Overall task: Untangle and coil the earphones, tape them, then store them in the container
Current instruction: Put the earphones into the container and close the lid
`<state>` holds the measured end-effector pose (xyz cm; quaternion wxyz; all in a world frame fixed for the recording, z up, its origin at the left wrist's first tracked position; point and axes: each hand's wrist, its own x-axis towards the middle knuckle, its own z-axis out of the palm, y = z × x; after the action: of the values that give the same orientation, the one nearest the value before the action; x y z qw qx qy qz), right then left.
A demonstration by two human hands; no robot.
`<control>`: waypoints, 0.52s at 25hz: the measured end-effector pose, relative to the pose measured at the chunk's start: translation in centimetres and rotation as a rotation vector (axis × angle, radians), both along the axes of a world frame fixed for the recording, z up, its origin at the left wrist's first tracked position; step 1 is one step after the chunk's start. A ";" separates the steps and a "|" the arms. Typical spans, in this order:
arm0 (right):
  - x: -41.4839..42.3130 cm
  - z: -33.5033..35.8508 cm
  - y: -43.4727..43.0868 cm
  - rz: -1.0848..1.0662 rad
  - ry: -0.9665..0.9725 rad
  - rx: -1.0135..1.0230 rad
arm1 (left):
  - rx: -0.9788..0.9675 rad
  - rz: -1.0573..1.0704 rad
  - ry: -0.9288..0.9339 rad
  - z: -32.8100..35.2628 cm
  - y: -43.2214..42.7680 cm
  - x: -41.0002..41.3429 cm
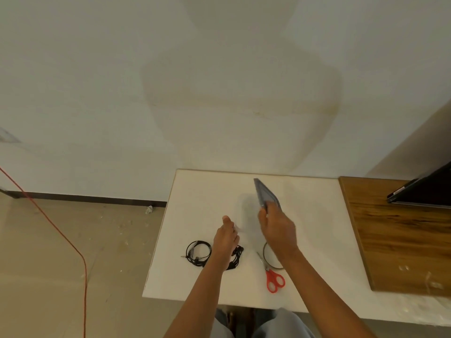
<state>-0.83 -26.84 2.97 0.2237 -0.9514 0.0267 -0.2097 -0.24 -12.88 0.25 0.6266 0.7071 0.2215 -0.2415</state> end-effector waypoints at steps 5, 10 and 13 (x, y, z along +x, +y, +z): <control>-2.1 0.3 -6.1 -0.676 -0.172 0.788 | 0.167 -0.065 -0.042 -0.6 0.4 -0.6; -5.3 -4.0 -10.4 -1.012 -0.005 1.235 | 0.328 0.023 -0.063 -0.2 2.6 -2.6; -7.0 -4.3 -10.4 -1.067 0.302 0.981 | 0.389 0.024 -0.027 -0.5 4.2 -3.9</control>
<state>-7.80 -37.21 -1.33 0.4849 -0.6183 0.6066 -0.1206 -4.12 -8.73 -0.29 0.4839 0.8154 0.2640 -0.1768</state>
